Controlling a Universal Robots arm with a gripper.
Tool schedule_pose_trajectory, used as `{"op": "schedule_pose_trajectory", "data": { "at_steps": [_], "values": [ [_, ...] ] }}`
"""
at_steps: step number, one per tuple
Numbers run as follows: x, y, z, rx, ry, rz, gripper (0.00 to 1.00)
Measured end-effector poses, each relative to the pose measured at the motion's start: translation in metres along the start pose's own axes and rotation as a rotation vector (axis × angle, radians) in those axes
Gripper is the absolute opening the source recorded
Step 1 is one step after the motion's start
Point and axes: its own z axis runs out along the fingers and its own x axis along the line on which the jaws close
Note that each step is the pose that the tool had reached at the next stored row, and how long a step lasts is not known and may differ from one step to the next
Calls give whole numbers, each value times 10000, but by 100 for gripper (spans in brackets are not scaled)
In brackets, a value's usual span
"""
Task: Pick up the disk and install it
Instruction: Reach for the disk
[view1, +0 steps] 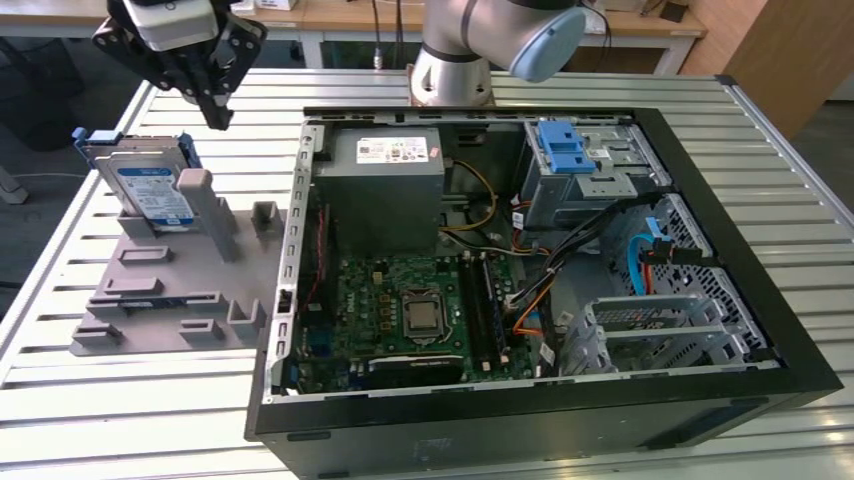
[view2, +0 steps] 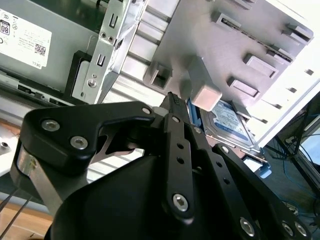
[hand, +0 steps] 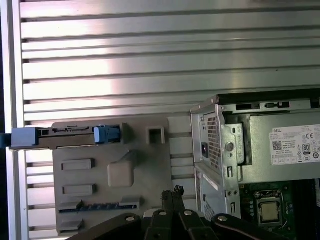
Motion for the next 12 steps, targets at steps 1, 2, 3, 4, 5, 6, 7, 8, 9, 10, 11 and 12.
{"op": "schedule_pose_trajectory", "data": {
  "at_steps": [1, 2, 3, 4, 5, 6, 7, 8, 9, 10, 11, 12],
  "values": [
    [23, 3, -1, 1, 1, 0, 11],
    [48, 6, -1, 1, 1, 0, 11],
    [73, 9, -1, 1, 1, -1, 11],
    [100, 13, -1, 0, 1, -1, 11],
    [126, 19, -1, 0, 0, -1, 11],
    [150, 29, 0, 0, 0, -1, 11],
    [169, 39, 2, 2, -1, 0, 11],
    [188, 52, 3, 8, -2, 0, 11],
    [203, 64, 4, 19, -1, -1, 11],
    [217, 73, 5, 25, -1, -1, 11],
    [231, 81, 6, 30, -1, -2, 11],
    [242, 90, 9, 31, -2, -2, 11]
  ]
}}
